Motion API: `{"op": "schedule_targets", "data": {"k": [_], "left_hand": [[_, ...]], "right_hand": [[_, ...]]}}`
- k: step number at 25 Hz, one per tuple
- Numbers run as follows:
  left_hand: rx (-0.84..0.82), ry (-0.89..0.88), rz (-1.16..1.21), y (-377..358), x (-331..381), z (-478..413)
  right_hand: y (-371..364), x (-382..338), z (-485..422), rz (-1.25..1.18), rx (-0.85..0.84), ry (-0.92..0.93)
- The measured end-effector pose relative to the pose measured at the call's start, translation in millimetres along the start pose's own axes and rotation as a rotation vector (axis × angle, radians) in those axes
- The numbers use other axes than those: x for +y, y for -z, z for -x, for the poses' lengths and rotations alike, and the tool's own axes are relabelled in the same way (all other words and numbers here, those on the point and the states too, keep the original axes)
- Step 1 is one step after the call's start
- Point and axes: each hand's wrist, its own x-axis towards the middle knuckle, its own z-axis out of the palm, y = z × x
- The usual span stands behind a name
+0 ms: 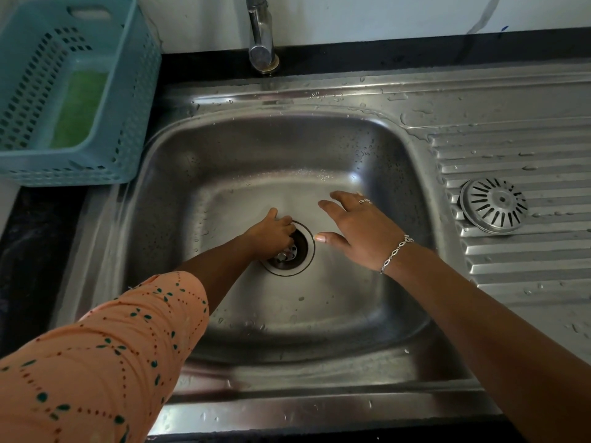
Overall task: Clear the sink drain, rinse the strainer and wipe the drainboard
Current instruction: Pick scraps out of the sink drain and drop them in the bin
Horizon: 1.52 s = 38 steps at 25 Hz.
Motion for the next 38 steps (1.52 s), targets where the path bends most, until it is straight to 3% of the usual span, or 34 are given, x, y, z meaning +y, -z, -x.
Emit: {"op": "schedule_targets", "data": {"k": [13, 21, 29, 38], "left_hand": [[0.111, 0.332, 0.253, 20.4, -13.2, 11.7], [-0.124, 0.313, 0.16, 13.2, 3.1, 3.0], [-0.154, 0.254, -0.027, 13.0, 9.8, -5.9], [-0.154, 0.296, -0.01, 25.1, 9.1, 0.1]], "right_hand": [[6.9, -1.8, 0.0, 0.016, 0.014, 0.012], [-0.9, 4.3, 4.2, 0.021, -0.007, 0.016], [-1.2, 16.3, 2.5, 0.011, -0.003, -0.007], [1.4, 17.6, 3.7, 0.007, 0.004, 0.011]]}}
